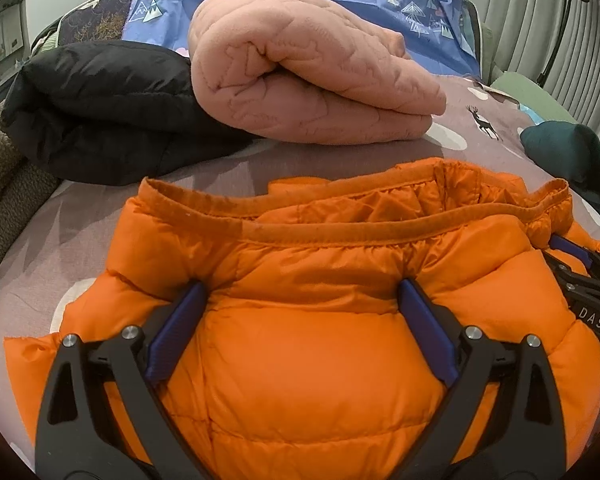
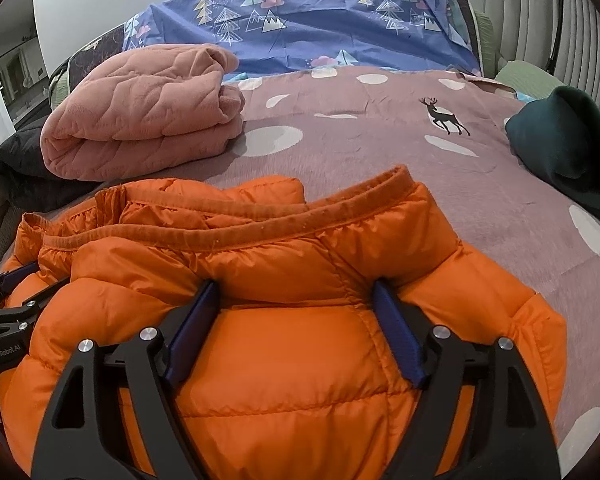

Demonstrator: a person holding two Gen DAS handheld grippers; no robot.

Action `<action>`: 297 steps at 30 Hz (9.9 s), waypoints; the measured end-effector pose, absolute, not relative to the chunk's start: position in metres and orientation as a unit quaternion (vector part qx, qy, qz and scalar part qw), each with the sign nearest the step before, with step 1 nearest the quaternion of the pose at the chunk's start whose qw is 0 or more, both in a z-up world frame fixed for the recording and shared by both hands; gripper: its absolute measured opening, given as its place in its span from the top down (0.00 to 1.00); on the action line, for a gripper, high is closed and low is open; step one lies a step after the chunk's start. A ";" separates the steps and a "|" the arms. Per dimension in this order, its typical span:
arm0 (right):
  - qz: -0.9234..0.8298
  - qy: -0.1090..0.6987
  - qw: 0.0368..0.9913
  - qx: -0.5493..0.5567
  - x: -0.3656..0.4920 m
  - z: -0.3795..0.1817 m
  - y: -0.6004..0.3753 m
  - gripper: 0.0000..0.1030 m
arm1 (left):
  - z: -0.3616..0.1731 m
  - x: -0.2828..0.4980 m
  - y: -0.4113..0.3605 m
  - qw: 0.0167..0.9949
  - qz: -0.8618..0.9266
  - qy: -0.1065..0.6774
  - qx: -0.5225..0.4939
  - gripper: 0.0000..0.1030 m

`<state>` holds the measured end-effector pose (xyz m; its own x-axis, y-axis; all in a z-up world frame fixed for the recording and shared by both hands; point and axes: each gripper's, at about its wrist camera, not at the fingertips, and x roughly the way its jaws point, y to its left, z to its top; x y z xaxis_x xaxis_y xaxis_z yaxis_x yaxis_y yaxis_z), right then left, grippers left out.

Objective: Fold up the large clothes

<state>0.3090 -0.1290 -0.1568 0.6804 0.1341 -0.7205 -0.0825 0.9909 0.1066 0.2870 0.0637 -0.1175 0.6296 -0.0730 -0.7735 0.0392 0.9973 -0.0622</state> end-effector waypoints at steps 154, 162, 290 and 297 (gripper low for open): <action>0.145 0.391 0.909 0.012 0.299 -0.145 -0.038 0.38 | -0.139 0.117 0.213 0.855 -0.261 0.350 -0.281 0.57; 0.166 0.388 0.906 0.037 0.299 -0.146 -0.044 0.37 | -0.079 0.109 0.183 0.880 -0.302 0.287 -0.228 0.62; 0.163 0.361 0.887 0.236 0.089 -0.161 -0.273 0.95 | -0.066 0.266 -0.197 0.870 -0.309 0.321 0.211 0.06; 0.151 0.360 0.893 0.222 0.088 -0.167 -0.266 0.94 | -0.099 0.282 -0.203 0.857 -0.319 0.355 0.193 0.02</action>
<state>0.0879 -0.2665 -0.1667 0.6947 0.4299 -0.5767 -0.1099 0.8558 0.5056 0.2816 -0.2029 -0.0987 0.5441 -0.4106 -0.7317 0.6848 0.7212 0.1045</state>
